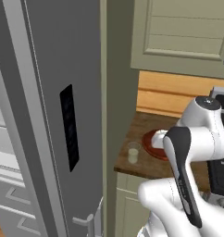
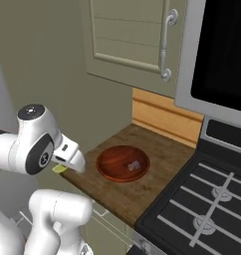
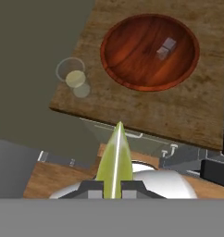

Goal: Grab a lemon wedge from the fridge and one ice cube from the ice bowl, and put them in the glass of lemonade.

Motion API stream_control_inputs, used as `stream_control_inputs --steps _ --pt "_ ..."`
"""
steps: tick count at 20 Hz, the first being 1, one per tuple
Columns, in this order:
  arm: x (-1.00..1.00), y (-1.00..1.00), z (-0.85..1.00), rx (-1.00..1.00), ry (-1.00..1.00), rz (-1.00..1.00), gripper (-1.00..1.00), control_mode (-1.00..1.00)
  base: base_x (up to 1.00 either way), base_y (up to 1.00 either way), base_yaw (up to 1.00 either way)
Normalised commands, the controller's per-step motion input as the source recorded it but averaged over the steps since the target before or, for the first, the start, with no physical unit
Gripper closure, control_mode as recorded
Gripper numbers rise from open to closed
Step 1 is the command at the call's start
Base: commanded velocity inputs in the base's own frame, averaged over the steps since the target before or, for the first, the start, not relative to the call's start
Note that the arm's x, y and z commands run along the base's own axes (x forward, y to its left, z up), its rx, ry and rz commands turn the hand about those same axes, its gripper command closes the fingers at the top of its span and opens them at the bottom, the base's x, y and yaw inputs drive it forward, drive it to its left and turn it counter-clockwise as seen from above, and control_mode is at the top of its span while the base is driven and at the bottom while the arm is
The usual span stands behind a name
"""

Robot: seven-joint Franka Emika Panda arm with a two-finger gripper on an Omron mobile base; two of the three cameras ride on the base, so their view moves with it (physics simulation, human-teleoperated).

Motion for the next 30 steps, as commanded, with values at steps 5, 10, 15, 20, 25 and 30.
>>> stream_control_inputs --steps 5,10,15,20,25,30 --pt "0.0 0.0 0.0 0.0 0.0 0.0 1.0 1.0 0.0 0.0 0.0" --pt "0.35 0.0 0.0 0.0 -0.05 0.17 1.0 -1.0 0.0 0.0 0.0" --pt "0.73 0.0 0.0 0.0 -0.05 0.36 1.0 -1.0 0.0 0.0 0.0" --pt "0.79 0.31 -0.04 -0.05 0.0 0.14 1.0 -1.0 0.0 0.0 0.0" --pt "0.54 0.0 -0.21 -0.01 0.01 0.01 1.0 -1.0 0.0 0.0 0.0" --pt "0.51 0.02 -0.46 -0.05 0.13 0.0 1.0 -1.0 0.0 0.0 0.0"
